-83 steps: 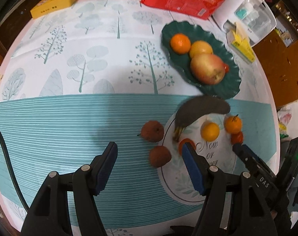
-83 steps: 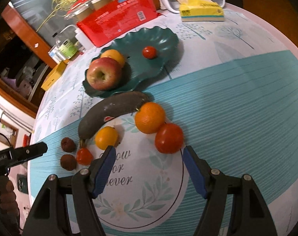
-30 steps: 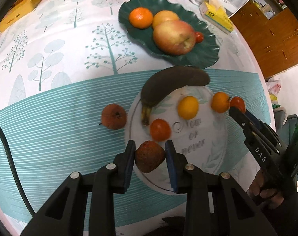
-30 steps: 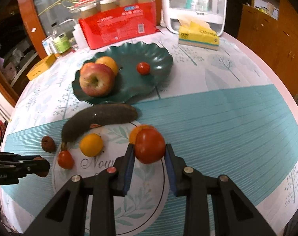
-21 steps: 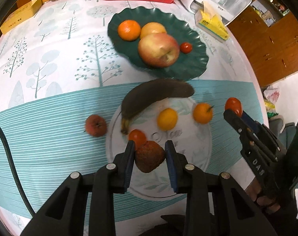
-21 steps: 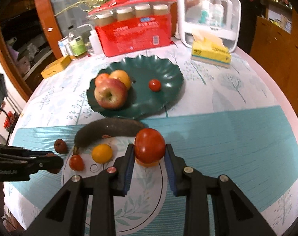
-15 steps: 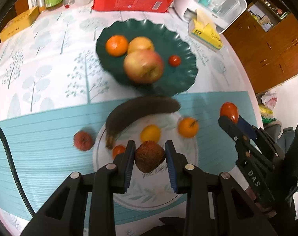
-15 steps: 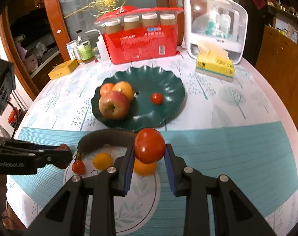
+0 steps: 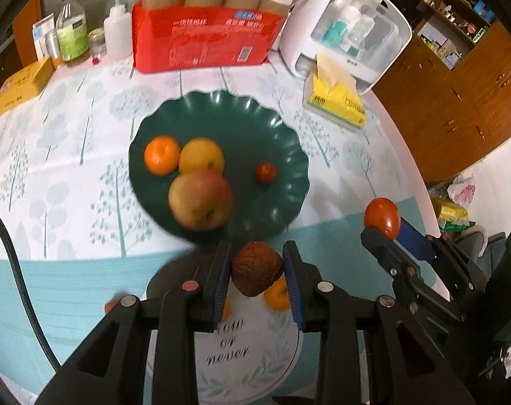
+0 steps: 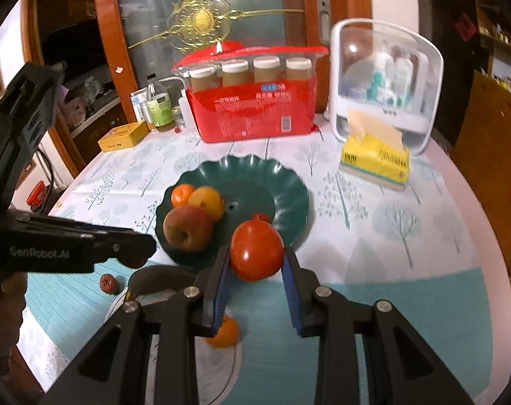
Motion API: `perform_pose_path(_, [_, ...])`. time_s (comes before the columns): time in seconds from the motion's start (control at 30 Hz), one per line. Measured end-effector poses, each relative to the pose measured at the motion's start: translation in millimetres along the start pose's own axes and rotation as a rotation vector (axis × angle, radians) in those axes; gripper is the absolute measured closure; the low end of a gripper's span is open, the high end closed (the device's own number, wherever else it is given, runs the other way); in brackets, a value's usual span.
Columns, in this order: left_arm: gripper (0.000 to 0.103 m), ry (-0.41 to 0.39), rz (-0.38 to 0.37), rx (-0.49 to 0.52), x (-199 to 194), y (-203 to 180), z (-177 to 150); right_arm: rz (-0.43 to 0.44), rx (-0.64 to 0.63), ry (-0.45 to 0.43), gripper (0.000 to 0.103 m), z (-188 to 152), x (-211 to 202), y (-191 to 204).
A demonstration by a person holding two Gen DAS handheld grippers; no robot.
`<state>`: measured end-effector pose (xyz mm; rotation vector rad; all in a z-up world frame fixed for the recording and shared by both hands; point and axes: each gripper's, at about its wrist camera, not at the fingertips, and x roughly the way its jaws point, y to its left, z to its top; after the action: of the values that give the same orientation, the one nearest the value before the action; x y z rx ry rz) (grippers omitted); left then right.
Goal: Organize fruits
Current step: 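Lift the dried fruit and tomato and carry them toward the green plate, then lower the dried fruit and tomato onto the green plate and open both tools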
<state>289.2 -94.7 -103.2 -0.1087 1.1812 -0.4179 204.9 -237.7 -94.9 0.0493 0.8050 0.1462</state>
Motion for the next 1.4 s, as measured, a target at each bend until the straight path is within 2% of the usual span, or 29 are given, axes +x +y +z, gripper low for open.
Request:
perform_pose_path(0.27, [0.074, -0.047, 0.002, -0.051, 15.4, -3.0, 27.6, 0.047, -0.096, -0.036, 0.073, 19.8, 12.3, -11.1])
perform_pose_path(0.63, [0.074, -0.011, -0.045, -0.153, 65.3, 0.1, 35.4, 0.171, -0.093, 0.047, 0.073, 13.4, 59.6, -30.7])
perform_pose_path(0.77, [0.074, -0.004, -0.048, -0.164, 80.9, 0.5, 35.5, 0.221, -0.085, 0.071, 0.073, 7.1, 79.6, -36.1])
perform_pose_path(1.0, [0.074, 0.011, -0.03, -0.162, 96.3, 0.2, 37.7, 0.252, -0.044, 0.114, 0.073, -1.3, 104.2, -41.4])
perform_pose_path(1.2, [0.065, 0.0, -0.022, -0.188, 93.0, 4.2, 39.2, 0.27, -0.017, 0.132, 0.072, -4.3, 115.2, -43.3])
perform_pose_path(1.27, [0.057, -0.009, -0.02, -0.194, 89.2, 5.2, 38.7, 0.275, -0.002, 0.149, 0.07, -5.0, 118.9, -44.3])
perform_pose_path(1.33, [0.054, -0.02, -0.016, -0.197, 83.9, 5.4, 37.7, 0.275, 0.011, 0.157, 0.06, -5.6, 119.5, -46.3])
perform_pose_path(1.4, [0.052, -0.03, -0.01, -0.198, 77.7, 5.1, 36.4, 0.276, 0.02, 0.148, 0.056, -5.6, 116.2, -47.9])
